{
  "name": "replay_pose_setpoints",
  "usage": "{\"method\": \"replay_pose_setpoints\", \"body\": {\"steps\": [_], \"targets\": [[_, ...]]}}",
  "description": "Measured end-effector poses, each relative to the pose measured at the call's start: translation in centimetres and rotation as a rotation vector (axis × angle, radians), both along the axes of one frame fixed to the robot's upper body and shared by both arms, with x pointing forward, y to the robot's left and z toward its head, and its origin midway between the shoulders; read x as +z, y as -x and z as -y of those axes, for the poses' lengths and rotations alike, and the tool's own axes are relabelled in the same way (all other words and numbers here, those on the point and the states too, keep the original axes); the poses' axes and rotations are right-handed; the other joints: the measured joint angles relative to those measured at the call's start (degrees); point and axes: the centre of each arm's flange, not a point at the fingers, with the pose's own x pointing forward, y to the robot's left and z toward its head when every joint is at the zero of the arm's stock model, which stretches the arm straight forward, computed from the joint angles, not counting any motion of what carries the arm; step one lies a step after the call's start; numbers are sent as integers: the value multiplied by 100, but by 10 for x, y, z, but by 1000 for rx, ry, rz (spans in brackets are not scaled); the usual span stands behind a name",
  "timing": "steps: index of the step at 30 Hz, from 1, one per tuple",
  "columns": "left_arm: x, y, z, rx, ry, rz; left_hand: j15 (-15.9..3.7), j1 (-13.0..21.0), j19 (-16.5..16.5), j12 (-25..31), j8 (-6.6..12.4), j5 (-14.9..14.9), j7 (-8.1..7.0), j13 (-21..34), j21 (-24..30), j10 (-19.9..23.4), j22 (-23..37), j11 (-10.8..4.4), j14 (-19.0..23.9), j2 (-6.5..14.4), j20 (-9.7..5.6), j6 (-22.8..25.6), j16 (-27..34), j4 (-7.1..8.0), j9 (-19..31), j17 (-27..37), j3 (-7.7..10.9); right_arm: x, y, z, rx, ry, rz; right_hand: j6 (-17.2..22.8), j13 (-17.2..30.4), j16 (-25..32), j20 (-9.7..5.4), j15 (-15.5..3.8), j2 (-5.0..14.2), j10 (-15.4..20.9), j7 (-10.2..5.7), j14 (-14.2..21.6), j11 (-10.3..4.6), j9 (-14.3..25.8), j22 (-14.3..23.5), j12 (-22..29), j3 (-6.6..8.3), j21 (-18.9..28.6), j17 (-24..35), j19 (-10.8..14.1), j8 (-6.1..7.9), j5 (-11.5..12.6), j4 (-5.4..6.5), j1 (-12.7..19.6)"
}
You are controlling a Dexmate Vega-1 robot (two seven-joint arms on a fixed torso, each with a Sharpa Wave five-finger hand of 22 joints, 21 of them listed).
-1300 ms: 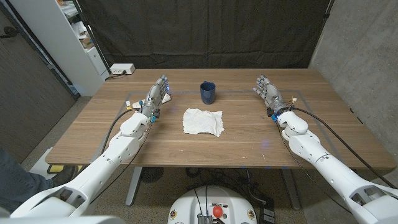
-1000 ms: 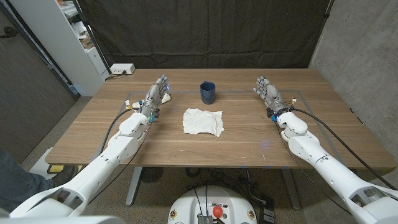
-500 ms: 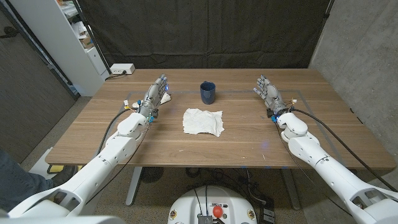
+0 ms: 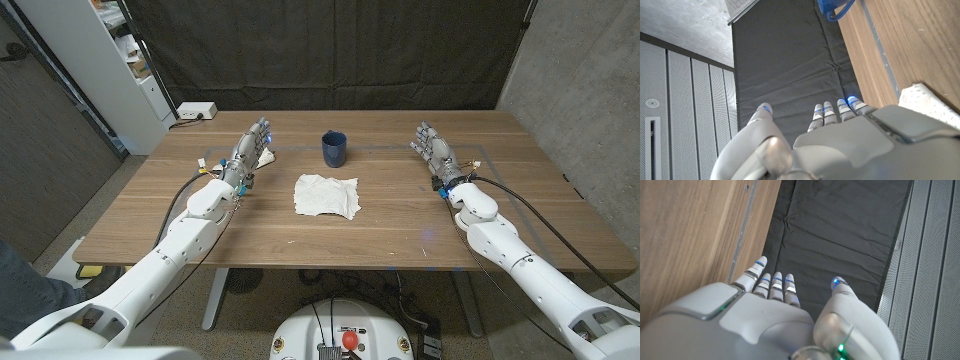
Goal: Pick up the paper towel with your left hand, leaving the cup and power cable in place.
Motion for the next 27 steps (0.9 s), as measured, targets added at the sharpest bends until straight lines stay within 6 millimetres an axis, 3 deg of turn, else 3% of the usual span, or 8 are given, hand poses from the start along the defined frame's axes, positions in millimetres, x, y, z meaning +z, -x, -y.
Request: {"method": "replay_pose_setpoints", "body": {"steps": [27], "targets": [[13, 19, 18, -48, -56, 70, 0, 22, -14, 22, 0, 0, 1, -1, 0, 0, -1, 0, 0, 22, 15, 1, 0, -24, -1, -1, 24, -8, -1, 7, -10, -30, -3, 28, 1, 0, 0, 31, 53, 0, -29, -30, 0, -1, -1, 0, 0, 0, -47, 0, 0, 0, 0, 53]]}}
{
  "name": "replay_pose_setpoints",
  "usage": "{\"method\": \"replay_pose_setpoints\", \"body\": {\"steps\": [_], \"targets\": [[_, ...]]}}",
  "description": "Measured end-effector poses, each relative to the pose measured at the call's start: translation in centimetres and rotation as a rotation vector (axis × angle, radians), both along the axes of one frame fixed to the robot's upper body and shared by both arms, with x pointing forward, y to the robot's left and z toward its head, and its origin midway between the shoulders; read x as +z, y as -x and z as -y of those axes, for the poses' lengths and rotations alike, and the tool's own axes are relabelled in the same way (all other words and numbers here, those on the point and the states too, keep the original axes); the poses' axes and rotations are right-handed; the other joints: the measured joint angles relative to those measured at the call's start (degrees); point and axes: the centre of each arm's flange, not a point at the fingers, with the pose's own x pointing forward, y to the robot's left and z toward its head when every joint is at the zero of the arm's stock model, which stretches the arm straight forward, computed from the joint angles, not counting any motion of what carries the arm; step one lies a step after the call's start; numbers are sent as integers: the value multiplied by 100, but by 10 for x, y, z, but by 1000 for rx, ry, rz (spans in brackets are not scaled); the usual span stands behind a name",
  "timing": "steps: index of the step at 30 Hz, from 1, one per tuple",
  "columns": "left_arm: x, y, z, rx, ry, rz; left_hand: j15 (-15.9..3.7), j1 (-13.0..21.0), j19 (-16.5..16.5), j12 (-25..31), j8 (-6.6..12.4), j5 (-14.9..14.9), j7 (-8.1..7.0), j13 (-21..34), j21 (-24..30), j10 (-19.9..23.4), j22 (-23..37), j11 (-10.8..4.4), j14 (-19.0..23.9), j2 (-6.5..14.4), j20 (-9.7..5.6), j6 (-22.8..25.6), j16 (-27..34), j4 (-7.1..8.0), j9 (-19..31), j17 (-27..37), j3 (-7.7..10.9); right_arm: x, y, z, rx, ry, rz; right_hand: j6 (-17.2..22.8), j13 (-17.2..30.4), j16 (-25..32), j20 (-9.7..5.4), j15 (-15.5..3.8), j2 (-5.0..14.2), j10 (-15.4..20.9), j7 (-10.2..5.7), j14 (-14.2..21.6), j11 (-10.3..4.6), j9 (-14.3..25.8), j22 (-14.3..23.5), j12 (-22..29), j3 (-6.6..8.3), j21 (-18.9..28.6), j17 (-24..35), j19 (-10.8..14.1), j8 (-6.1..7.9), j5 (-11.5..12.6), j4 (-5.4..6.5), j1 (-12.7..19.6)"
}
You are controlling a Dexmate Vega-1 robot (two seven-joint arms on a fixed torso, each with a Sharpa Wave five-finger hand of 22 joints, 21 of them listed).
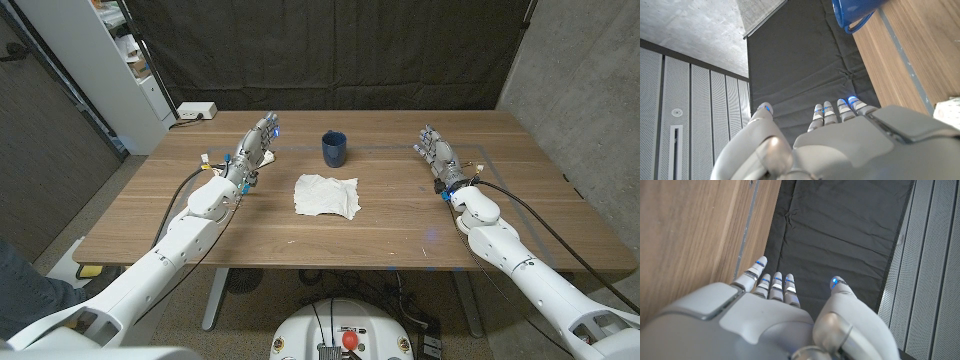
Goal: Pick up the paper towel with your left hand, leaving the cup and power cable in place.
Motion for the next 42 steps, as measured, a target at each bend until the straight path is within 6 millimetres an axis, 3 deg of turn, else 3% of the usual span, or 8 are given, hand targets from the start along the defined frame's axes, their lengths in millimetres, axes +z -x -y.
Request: {"method": "replay_pose_setpoints", "body": {"steps": [42], "targets": [[2, 24, 13, 35, -105, 100, -1, 45, -30, 26, 0, 0, -11, 0, 0, 115, -1, 10, 41, 45, 30, 93, 0, -64, 0, -1, 14, 7, 3, 4, -46, 14, 8, 54, 1, 0, 0, 0, -1, 21, -12, 0, -21, -1, 0, 0, 0, 0, -59, 0, 0, 0, 0, -1]]}}
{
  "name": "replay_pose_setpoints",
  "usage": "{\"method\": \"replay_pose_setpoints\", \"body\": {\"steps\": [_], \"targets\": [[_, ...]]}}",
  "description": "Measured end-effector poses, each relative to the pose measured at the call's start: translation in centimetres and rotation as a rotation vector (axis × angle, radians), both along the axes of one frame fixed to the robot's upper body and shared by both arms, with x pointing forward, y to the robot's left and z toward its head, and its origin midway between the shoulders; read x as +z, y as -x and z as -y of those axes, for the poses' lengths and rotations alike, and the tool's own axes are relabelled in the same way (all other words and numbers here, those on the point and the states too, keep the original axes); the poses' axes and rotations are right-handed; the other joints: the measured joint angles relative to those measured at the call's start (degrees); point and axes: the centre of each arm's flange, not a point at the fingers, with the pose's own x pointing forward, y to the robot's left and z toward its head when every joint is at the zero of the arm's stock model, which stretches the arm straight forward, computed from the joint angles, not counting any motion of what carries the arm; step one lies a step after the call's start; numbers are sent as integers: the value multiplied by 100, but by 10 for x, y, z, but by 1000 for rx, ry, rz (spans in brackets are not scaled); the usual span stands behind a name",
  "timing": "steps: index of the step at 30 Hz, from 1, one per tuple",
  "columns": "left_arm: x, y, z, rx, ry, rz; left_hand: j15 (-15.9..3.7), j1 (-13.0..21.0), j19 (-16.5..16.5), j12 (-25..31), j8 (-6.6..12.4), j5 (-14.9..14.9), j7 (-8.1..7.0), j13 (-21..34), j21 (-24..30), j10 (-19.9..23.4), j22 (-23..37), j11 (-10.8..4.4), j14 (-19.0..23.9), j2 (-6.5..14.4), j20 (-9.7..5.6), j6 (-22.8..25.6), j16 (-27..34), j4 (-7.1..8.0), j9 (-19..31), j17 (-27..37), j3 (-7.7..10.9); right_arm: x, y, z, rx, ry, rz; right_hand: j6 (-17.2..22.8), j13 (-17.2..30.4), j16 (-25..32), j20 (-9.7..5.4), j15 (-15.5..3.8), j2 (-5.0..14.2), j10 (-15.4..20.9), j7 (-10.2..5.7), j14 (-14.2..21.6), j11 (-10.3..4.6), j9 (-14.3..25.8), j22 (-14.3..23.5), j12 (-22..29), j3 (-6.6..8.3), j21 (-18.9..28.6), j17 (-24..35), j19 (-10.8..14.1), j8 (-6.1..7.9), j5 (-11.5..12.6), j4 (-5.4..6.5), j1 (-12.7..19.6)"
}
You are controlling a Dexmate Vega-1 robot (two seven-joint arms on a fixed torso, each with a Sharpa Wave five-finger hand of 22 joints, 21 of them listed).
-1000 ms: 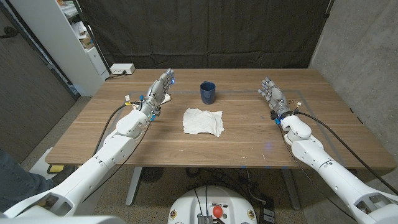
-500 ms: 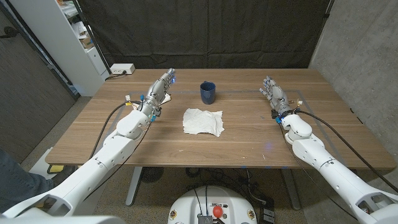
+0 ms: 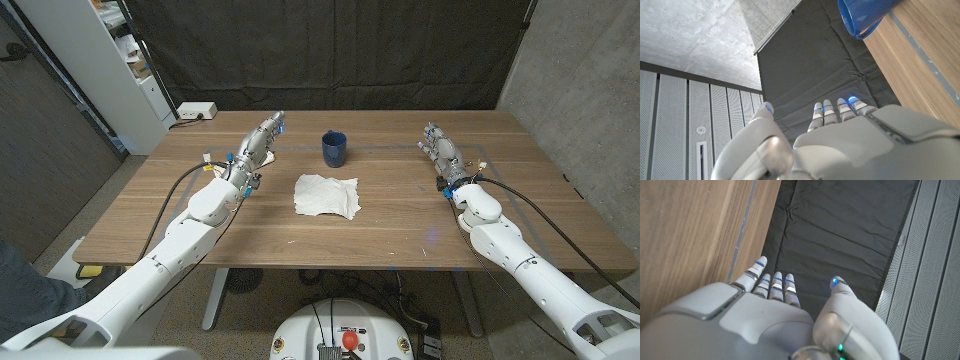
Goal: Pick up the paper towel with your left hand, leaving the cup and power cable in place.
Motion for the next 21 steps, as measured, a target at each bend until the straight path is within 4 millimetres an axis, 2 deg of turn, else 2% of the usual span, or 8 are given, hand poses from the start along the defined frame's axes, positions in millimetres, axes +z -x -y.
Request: {"method": "replay_pose_setpoints", "body": {"steps": [21], "targets": [[1, 16, 10, 110, -116, 71, -1, 30, -12, 0, 0, 0, -11, 0, 0, 31, 0, -30, 0, 30, 12, 51, 0, -40, 0, 0, -7, 2, 0, -2, 3, -9, 14, -1, -26, 0, 0, 0, 0, 0, 0, 0, 0, 0, 0, 0, 0, 0, 0, 0, 0, 0, 0, 0]]}}
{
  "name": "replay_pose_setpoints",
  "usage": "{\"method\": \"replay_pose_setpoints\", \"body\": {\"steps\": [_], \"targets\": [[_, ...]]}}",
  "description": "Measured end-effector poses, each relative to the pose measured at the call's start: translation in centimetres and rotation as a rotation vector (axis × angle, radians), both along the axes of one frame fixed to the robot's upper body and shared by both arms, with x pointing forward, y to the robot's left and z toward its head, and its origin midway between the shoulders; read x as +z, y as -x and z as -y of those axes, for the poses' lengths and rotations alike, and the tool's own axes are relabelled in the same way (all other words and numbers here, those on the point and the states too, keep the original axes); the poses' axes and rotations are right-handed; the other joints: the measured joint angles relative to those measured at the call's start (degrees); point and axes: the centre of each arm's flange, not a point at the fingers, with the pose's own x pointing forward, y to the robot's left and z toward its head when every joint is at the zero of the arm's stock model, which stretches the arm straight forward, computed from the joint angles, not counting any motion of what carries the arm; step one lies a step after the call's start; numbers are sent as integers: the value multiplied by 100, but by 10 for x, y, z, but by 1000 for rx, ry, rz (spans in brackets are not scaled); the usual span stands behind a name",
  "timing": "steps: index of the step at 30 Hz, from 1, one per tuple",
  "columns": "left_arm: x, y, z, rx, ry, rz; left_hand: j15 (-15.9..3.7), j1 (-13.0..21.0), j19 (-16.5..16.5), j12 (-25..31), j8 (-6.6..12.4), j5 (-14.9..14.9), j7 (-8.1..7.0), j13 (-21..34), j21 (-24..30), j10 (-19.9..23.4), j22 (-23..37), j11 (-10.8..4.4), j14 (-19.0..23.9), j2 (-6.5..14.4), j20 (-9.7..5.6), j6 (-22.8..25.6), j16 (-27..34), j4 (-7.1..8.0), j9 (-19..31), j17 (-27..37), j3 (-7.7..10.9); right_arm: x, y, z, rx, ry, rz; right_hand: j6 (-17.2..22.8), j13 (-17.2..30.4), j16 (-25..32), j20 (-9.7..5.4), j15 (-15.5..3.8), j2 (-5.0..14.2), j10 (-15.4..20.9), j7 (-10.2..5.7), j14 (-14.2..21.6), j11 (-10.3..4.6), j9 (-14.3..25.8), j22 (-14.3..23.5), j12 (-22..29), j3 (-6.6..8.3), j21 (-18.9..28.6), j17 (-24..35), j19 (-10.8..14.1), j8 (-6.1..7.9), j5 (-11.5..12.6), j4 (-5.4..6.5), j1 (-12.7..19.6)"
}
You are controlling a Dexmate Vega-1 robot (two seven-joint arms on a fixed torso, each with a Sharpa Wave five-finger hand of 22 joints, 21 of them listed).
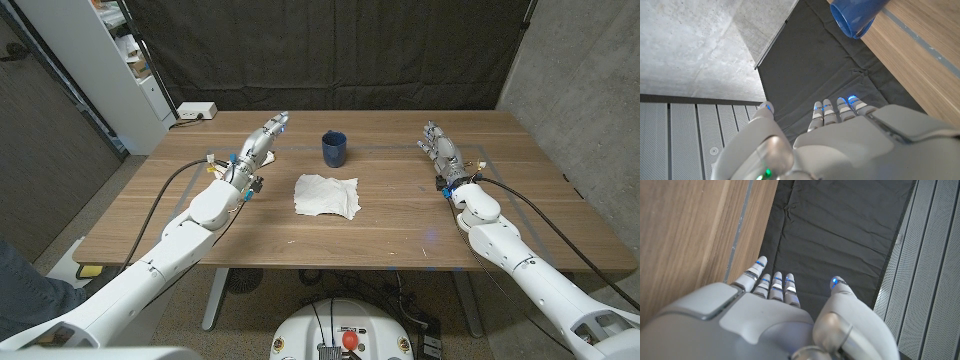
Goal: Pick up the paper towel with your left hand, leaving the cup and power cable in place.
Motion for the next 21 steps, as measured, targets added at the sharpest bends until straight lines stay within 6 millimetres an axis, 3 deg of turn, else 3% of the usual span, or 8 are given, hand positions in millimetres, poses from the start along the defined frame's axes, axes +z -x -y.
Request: {"method": "replay_pose_setpoints", "body": {"steps": [21], "targets": [[1, 13, 9, 86, -79, 76, -31, 27, -9, 0, 0, 0, 0, 0, 0, 31, 0, -31, 30, 27, 10, 0, 0, -47, 0, 0, 0, 1, -1, 0, -1, 0, 1, 0, -2, 0, 0, 0, 0, 0, 0, 0, 0, 0, 0, 0, -24, 0, -26, 0, 0, 0, -24, 0]]}}
